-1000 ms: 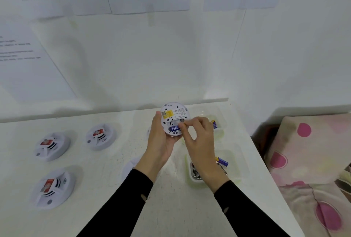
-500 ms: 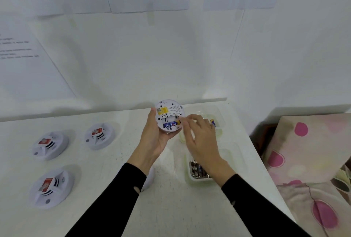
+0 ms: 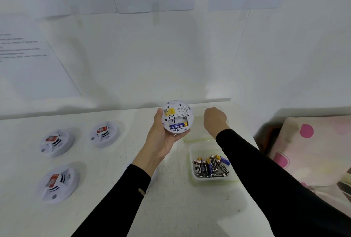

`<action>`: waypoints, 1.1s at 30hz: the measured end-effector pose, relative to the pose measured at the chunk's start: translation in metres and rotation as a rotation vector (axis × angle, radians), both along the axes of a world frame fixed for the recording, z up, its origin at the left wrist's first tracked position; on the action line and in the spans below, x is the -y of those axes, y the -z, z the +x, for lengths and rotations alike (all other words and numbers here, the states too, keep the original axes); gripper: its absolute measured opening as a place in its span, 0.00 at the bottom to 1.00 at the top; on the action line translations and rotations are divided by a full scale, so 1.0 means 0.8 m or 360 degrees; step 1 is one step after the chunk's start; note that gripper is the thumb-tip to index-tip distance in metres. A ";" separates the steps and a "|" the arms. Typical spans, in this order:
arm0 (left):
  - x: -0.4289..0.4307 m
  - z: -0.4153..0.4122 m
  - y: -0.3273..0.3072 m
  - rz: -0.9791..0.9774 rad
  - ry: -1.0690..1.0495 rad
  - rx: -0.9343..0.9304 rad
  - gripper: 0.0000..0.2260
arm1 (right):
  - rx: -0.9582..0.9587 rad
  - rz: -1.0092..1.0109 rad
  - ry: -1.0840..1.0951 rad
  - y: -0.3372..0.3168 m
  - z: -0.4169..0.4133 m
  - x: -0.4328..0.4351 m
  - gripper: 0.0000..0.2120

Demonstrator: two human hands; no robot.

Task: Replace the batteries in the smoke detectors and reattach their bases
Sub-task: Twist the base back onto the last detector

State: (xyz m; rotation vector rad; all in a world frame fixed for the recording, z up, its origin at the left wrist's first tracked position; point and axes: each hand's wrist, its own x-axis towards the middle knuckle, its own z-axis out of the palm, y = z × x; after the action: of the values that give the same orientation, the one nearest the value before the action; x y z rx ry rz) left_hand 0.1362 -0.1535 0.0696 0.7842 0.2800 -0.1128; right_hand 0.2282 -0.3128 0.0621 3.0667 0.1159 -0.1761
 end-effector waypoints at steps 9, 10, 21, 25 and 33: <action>-0.009 0.002 0.001 -0.0064 -0.0058 -0.0024 0.19 | 0.0160 0.0415 0.0019 -0.001 0.008 0.003 0.11; -0.011 0.003 0.002 -0.0062 -0.0062 -0.0026 0.20 | 0.0283 0.0696 0.0029 -0.006 0.007 0.001 0.10; 0.001 0.006 -0.004 0.0036 -0.0117 -0.0044 0.25 | 0.1014 0.1766 -0.0779 -0.020 -0.108 -0.052 0.02; -0.004 0.000 -0.005 -0.0039 -0.0083 -0.0048 0.26 | 0.1301 0.1396 -0.1066 0.000 -0.107 -0.055 0.02; -0.015 -0.014 -0.004 -0.0024 0.0203 0.0121 0.19 | 0.0966 0.1772 -0.0812 0.000 -0.101 -0.045 0.09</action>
State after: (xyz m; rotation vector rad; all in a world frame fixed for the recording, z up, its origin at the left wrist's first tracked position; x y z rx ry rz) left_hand 0.1253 -0.1418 0.0726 0.7895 0.1565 -0.2046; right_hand 0.1473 -0.2765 0.0620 3.6919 1.3152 1.2153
